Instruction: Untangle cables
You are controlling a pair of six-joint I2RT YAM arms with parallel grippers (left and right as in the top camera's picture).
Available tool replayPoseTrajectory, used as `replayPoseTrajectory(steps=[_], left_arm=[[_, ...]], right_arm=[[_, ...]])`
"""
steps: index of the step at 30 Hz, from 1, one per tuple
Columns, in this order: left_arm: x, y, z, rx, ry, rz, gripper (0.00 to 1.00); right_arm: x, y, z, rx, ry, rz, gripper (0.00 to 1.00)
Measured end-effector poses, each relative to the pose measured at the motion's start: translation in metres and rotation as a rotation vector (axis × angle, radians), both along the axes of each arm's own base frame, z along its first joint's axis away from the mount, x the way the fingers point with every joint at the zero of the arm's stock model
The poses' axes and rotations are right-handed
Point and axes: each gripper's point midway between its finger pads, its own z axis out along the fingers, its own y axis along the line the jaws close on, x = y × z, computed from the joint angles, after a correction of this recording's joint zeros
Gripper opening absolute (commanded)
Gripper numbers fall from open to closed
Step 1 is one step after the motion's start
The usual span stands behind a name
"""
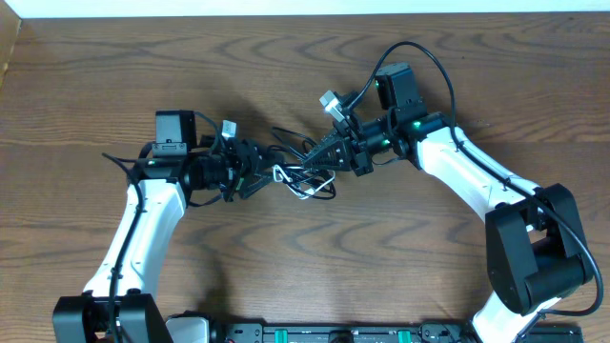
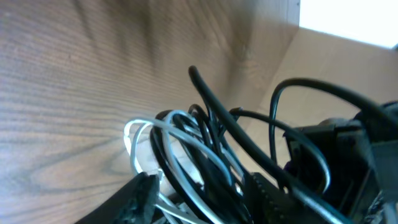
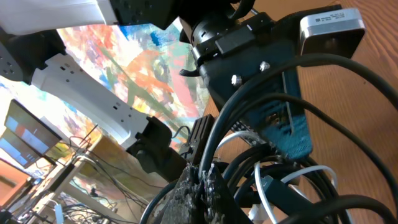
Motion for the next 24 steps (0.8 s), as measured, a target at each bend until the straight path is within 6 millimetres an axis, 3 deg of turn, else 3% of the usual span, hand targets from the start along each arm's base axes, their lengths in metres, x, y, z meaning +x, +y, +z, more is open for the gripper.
replayPoseTrajectory(steps=[3,15,24], left_arm=[[-0.001,-0.002,-0.001,-0.002,0.012,0.001,0.08],[0.007,0.001,-0.006,0.027,0.009,0.03,0.07],[0.007,0.01,-0.017,0.088,0.052,0.078,0.07]], right_arm=[[0.0,0.0,0.0,0.0,0.0,0.0,0.01],[0.001,0.0,-0.001,-0.01,0.01,-0.006,0.01],[0.015,-0.002,-0.042,-0.26,0.155,-0.165,0.09]])
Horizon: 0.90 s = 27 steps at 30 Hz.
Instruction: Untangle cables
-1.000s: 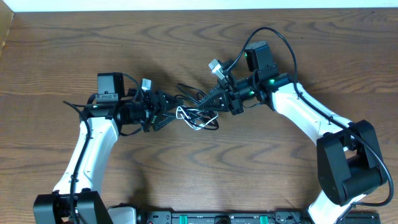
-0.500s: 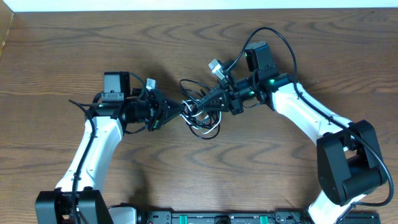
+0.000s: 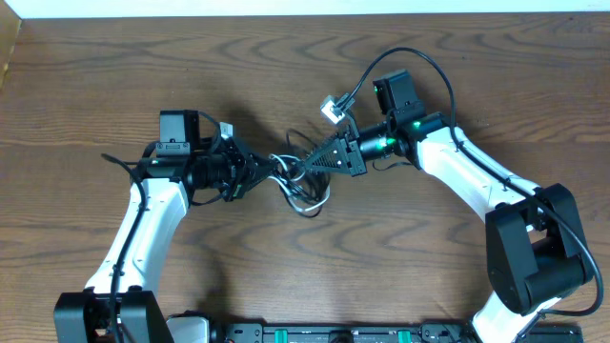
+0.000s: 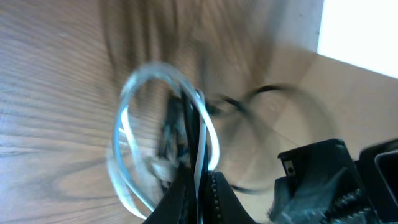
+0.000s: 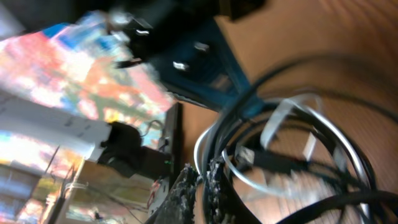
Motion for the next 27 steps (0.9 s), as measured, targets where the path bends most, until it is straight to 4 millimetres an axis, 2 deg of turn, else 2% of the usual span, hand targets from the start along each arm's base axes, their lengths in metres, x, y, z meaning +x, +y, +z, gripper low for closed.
replayPoseTrajectory(steps=[4,9,12,14,22,25,27], left_arm=[[-0.005,0.01,-0.013,0.069,0.076,0.057,0.07],[-0.022,0.036,-0.023,0.238,0.148,0.152,0.07],[-0.03,0.054,-0.014,0.347,0.135,0.199,0.07],[-0.03,0.066,-0.001,0.424,0.102,0.222,0.07],[-0.034,0.087,0.041,0.702,0.039,0.204,0.07],[-0.03,0.087,0.044,0.783,0.025,0.179,0.07],[-0.029,0.082,0.036,0.825,0.036,0.141,0.07]], right_arm=[[0.001,-0.006,-0.021,-0.124,0.062,-0.061,0.14],[0.003,-0.011,-0.033,-0.193,0.076,-0.095,0.14],[0.004,-0.011,-0.036,-0.208,0.071,-0.101,0.14],[0.001,-0.008,-0.036,-0.212,0.068,-0.094,0.12],[-0.008,0.003,-0.026,-0.252,-0.006,-0.096,0.07],[-0.006,0.001,-0.022,-0.264,-0.021,-0.113,0.07],[-0.005,-0.003,-0.025,-0.286,-0.01,-0.126,0.07]])
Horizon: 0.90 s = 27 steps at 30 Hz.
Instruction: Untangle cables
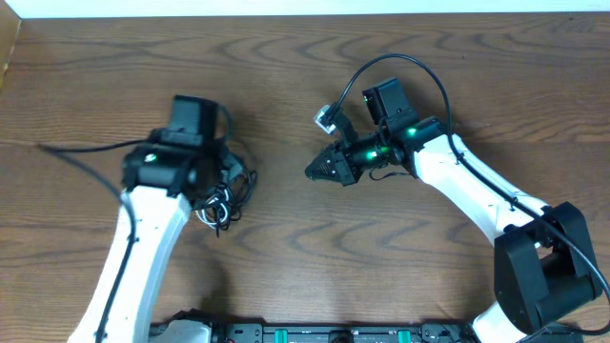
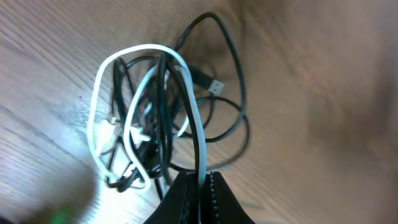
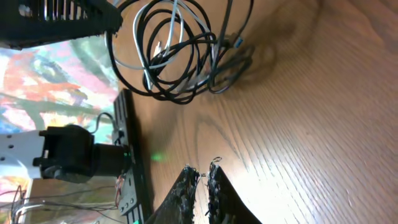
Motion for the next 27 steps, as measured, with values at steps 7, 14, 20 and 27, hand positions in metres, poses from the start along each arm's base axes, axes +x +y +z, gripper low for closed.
replayPoseTrajectory(steps=[7,14,20,27], left_arm=[[0.013,-0.028,-0.048,0.078,0.119,-0.108,0.09],[0.023,-0.041,-0.069,0.106,0.147,-0.176,0.68],[0.038,-0.03,-0.04,0.104,0.082,-0.163,0.67],[0.032,-0.014,-0.033,0.12,0.093,-0.162,0.59]], right_arm=[[0.007,-0.021,-0.02,-0.122,0.033,-0.078,0.14],[0.014,-0.032,-0.031,-0.204,0.012,-0.122,0.41],[0.013,-0.028,-0.027,-0.172,0.009,-0.106,0.39],[-0.002,-0.009,-0.028,-0.186,0.058,-0.096,0.11]])
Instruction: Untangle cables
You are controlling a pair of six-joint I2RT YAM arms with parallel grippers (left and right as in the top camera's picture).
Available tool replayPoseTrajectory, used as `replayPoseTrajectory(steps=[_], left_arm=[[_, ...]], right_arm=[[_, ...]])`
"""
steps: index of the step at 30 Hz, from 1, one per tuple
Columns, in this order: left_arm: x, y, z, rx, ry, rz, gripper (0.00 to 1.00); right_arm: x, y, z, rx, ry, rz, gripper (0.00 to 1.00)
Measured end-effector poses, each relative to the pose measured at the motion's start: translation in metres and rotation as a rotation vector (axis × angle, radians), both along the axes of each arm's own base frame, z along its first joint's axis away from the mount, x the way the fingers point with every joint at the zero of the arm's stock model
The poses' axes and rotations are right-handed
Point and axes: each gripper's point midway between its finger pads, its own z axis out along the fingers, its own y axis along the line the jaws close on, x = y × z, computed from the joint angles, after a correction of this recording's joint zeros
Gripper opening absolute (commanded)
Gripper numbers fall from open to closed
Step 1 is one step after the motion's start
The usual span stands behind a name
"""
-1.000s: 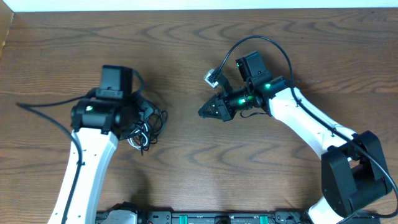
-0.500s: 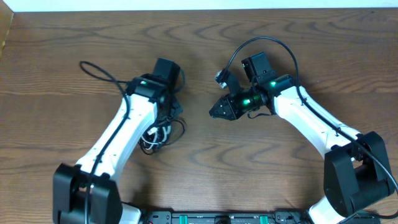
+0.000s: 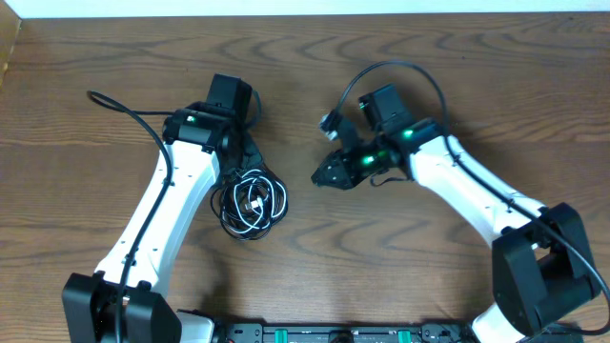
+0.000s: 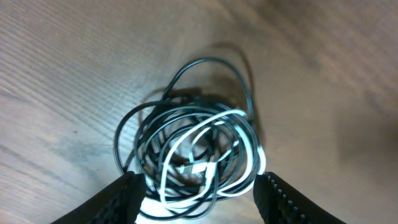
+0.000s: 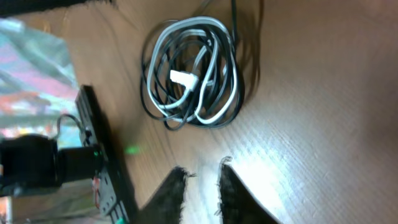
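Observation:
The tangle of black and white cables [image 3: 253, 205] lies in a loose coil on the wooden table, left of centre. My left gripper [image 3: 244, 170] hangs just above its far edge. In the left wrist view the cable coil [image 4: 193, 158] lies flat between the widely spread fingers [image 4: 126, 194], and the left gripper [image 4: 202, 199] is open and touches nothing. My right gripper [image 3: 318, 178] is to the right of the coil, apart from it. In the right wrist view the coil [image 5: 193, 71] is ahead of the right gripper [image 5: 202, 180], whose jaws are slightly parted and empty.
A thin black lead [image 3: 124, 110] arcs from the left arm toward the table's left side. Another black lead [image 3: 400, 71] loops over the right arm, ending in a small plug [image 3: 329, 120]. The robot base rail [image 3: 315, 333] runs along the near edge.
My left gripper was shut on a white strand with the coil hanging from it. It is now open, further right, and the coil lies on the table. The right gripper's jaws have parted a little.
Both grippers first met at mid-table with the tangle between them. Then each was shut on strands of it. After that the left gripper alone held the whole coil at the left, with the right one shut and empty. Now the coil lies released on the table.

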Motion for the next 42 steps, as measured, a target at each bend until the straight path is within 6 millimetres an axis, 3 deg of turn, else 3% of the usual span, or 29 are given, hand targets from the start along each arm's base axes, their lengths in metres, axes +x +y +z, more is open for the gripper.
replayPoseTrajectory(steps=[6,16,20,22,27,37,42], left_arm=[[-0.019,0.005,-0.03,0.038,0.106,-0.068,0.58],[-0.026,0.033,-0.064,0.004,0.242,0.0,0.58],[-0.027,0.03,-0.083,-0.089,0.306,-0.031,0.55],[-0.028,0.026,-0.091,-0.127,0.333,-0.049,0.49],[-0.029,0.019,-0.11,-0.188,0.383,-0.082,0.2],[-0.024,0.012,-0.117,-0.226,0.379,-0.109,0.09],[-0.022,0.012,-0.117,-0.227,0.371,-0.111,0.08]], right_arm=[[-0.015,0.021,-0.019,-0.159,0.02,-0.095,0.24],[-0.031,0.064,-0.029,-0.219,0.003,-0.219,0.27],[-0.035,0.075,-0.046,-0.236,0.031,-0.242,0.29],[-0.038,0.079,-0.056,-0.246,0.048,-0.246,0.28],[-0.045,0.088,-0.079,-0.272,0.076,-0.251,0.27],[-0.045,0.098,-0.103,-0.277,0.13,-0.301,0.19],[-0.043,0.1,-0.107,-0.272,0.148,-0.332,0.08]])
